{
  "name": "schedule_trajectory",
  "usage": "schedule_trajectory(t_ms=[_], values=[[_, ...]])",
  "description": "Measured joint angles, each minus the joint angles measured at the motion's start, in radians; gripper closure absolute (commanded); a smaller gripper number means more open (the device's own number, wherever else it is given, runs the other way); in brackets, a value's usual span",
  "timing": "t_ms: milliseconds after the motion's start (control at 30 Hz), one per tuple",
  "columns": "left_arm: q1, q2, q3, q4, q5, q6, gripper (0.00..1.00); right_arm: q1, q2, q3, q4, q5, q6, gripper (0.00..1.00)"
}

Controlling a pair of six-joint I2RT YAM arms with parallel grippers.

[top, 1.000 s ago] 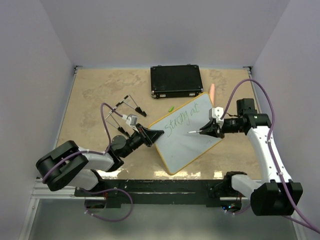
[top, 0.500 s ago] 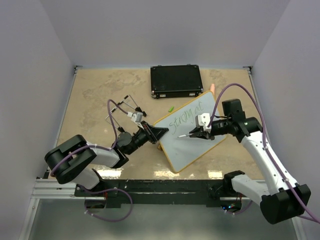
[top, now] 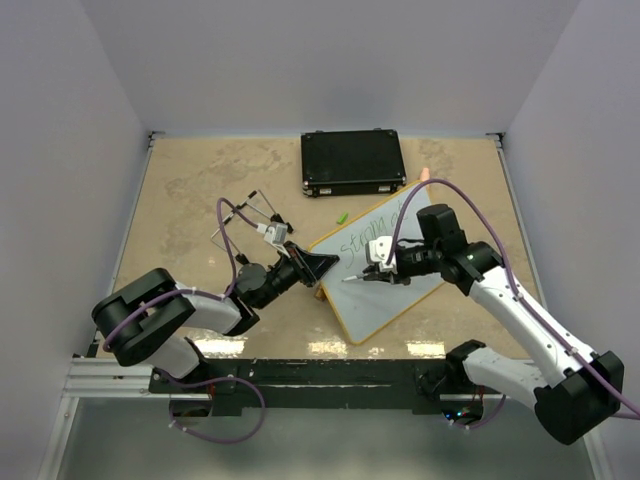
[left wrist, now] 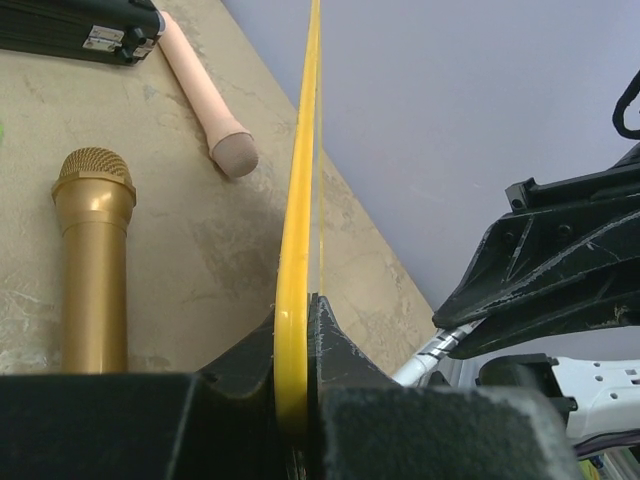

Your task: Write a sentence on the whiteboard

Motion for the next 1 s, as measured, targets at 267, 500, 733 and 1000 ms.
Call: schedule_trajectory(t_ms=[267,500,733,1000], values=[[-0.005,0.01,0.001,0.008,-0.01,-0.005,1.0,0.07,0.002,-0.021,0.082,0.098,0.059,1.0],[-0.005,0.017,0.003,0.015,-0.013,-0.006,1.0,0.075,0.002,-0.022,0.092,0.134,0.065,1.0],[-0.006,0.02,0.003,0.019,-0.016,-0.006,1.0,0.077,0.0,-0.022,0.079,0.14,0.055,1.0],[-0.006,0.02,0.003,0.019,-0.017,-0.006,1.0,0.077,0.0,-0.022,0.071,0.156,0.046,1.0]])
